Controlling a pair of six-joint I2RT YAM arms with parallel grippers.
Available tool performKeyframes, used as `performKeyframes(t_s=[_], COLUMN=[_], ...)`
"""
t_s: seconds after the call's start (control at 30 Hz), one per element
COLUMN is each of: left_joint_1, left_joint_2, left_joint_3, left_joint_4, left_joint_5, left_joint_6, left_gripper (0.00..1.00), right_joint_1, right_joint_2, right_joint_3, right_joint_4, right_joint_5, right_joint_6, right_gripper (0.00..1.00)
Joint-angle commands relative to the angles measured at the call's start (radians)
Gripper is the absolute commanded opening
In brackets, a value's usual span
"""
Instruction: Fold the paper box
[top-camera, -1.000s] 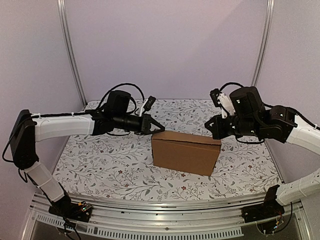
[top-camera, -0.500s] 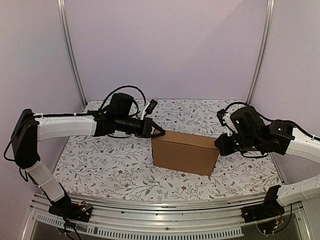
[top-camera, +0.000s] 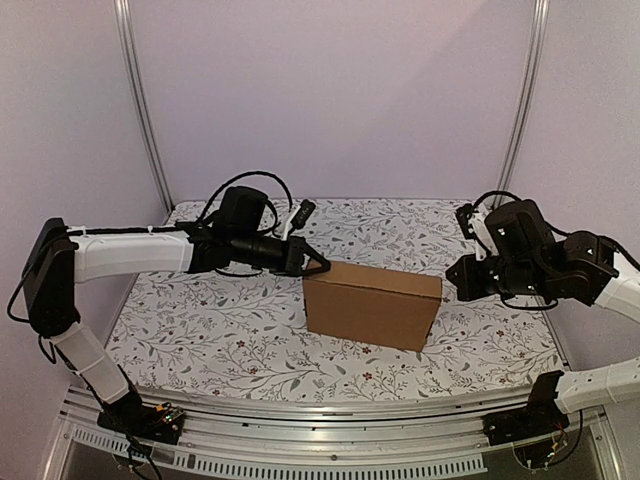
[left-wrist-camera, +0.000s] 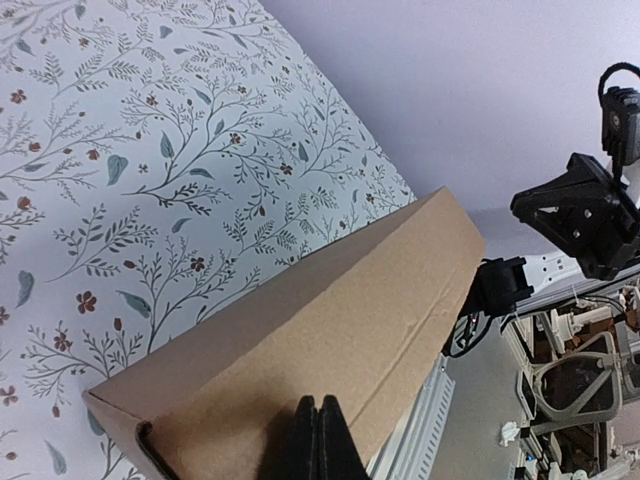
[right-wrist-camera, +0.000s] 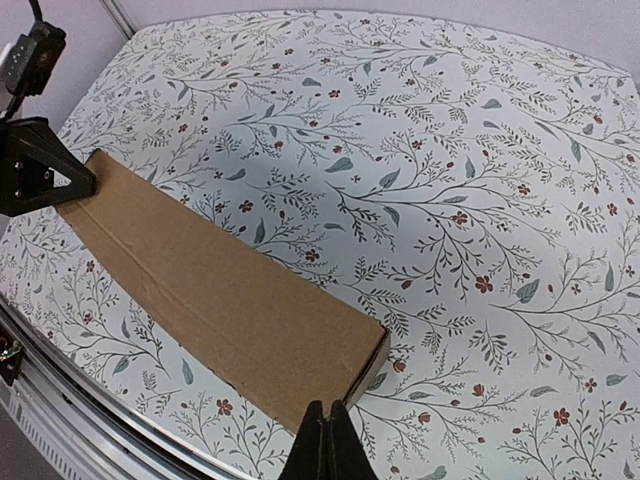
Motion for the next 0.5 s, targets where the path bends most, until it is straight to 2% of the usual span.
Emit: performKeyframes(t_s=[0.0, 0.3, 0.47], left_joint_1=[-0.007, -0.007, -0.007], left_joint_2=[0.022, 0.019, 0.026], left_joint_3=[-0.036, -0.041, -0.046], left_joint_4=[-0.113, -0.116, -0.116], left_joint_5=[-0.054, -0.057, -0.052], left_joint_6=[0.014, 0.016, 0.017], left_gripper=[0.00, 0.00, 0.00], right_joint_1=[-0.006, -0.005, -0.004], right_joint_2=[-0.009, 0.041, -0.011], right_joint_3=[0.033, -0.185, -0.176], right_joint_4=[-0.050, 0.058, -0.003], right_joint_5=[0.026, -0.026, 0.038], right_joint_6=[0.005, 0.083, 0.086], right_gripper=[0.00, 0.00, 0.00])
